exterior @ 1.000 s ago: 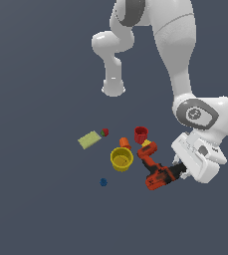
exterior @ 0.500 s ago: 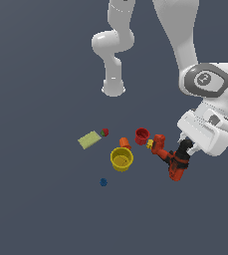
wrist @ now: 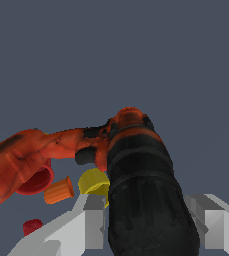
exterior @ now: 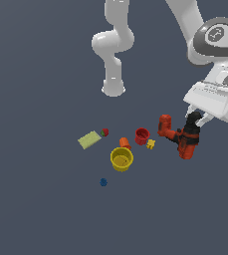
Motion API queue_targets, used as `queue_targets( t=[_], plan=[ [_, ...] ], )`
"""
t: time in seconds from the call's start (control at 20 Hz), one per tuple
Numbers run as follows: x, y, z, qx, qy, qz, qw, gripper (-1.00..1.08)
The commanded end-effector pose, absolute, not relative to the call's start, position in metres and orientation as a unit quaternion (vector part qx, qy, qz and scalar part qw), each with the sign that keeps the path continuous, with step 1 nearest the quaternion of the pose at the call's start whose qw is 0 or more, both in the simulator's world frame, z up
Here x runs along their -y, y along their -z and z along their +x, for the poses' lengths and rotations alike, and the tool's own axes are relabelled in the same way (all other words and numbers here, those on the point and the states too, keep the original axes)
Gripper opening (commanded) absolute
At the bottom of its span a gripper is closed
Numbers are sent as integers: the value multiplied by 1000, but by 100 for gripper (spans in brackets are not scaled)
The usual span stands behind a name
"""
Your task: Pick up a designated object from a clutter of objects.
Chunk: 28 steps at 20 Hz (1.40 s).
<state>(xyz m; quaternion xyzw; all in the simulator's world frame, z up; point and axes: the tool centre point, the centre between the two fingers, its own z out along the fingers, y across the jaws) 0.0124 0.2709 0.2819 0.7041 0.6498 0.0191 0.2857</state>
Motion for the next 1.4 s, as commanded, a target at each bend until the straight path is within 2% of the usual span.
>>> queue_targets(
  t=[0.0, 0.35, 0.95, 1.35],
  plan=[
    [-273, -305, 2, -649, -22, 705, 286, -100],
    [-276, -342, -17, -649, -22, 705, 286, -100],
    [-274, -355, -24, -649, -19, 705, 285, -100],
    [-257, -394, -41, -650, -19, 705, 284, -100]
  ],
)
